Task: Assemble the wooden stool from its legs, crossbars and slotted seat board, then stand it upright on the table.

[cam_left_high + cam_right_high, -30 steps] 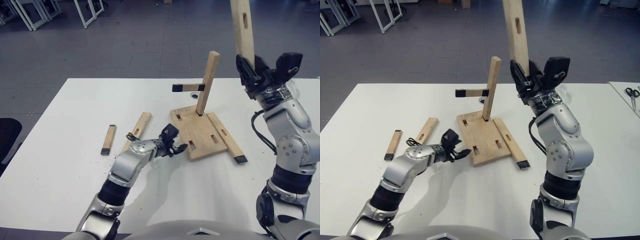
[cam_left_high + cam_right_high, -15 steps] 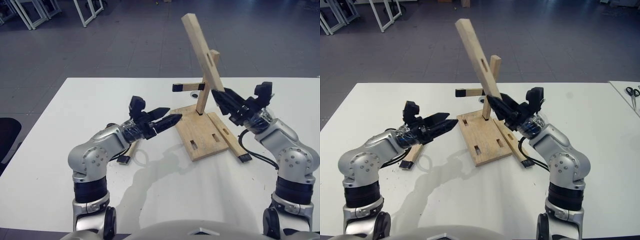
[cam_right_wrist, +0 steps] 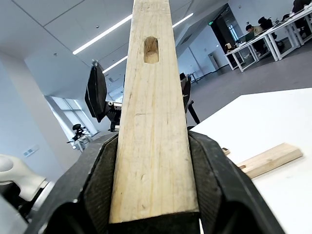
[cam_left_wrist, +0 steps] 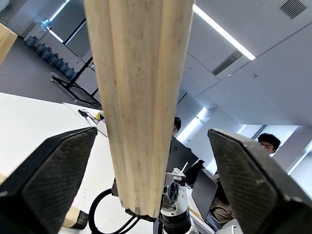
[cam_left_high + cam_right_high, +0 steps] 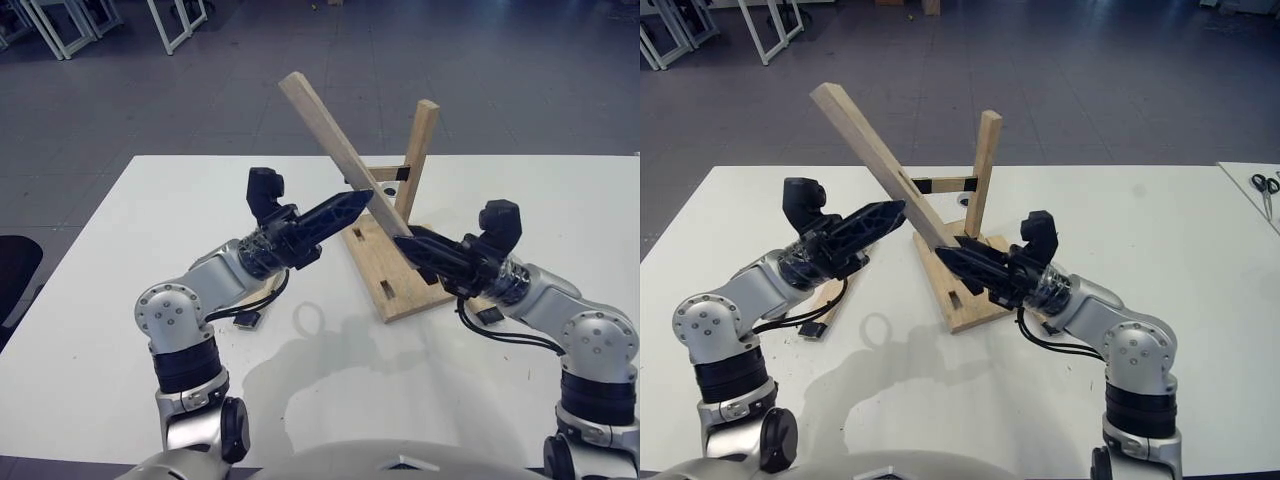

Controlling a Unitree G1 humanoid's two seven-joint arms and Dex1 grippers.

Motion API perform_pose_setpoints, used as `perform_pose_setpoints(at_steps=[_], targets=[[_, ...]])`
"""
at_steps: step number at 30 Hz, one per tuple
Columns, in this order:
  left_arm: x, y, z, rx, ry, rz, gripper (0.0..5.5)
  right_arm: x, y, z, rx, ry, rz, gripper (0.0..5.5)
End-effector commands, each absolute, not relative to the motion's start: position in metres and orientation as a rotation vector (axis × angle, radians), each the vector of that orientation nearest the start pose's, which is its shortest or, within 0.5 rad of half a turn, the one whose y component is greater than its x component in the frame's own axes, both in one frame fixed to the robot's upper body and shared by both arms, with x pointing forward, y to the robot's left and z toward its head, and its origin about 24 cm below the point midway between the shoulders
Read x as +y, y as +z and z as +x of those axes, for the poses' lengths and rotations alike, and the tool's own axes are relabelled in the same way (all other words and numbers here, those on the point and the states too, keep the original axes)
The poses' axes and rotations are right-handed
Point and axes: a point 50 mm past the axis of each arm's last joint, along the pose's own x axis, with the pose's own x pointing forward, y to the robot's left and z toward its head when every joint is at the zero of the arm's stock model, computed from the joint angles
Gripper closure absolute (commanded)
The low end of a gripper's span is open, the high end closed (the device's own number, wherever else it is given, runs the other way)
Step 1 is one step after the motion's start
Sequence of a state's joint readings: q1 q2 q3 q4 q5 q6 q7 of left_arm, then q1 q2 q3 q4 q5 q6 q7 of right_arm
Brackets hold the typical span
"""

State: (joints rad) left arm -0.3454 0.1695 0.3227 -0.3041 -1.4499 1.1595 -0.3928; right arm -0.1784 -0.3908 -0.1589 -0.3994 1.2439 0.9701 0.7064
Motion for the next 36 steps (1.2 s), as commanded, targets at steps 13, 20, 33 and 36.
perform_pose_setpoints(at_steps=[13, 20, 33, 36], targets=[[0.128, 0.185, 0.239, 0.162, -1.364, -0.739, 2.67, -0.137, 0.148, 0.207, 0.277, 1.425, 0.764, 3.49], [0.133, 0.168, 0.243, 0.263, -1.292, -0.712, 3.44, -0.137, 0.144, 0.209, 0.271, 1.371, 0.671, 3.49], [0.193, 0.177, 0.272, 0.124, -1.031, -0.637, 3.45, -0.175, 0.12, 0.217, 0.398, 1.183, 0.255, 2.17], [0.207, 0.178, 0.282, 0.055, -0.922, -0.511, 3.45, -0.194, 0.115, 0.243, 0.392, 0.976, 0.051, 2.17]])
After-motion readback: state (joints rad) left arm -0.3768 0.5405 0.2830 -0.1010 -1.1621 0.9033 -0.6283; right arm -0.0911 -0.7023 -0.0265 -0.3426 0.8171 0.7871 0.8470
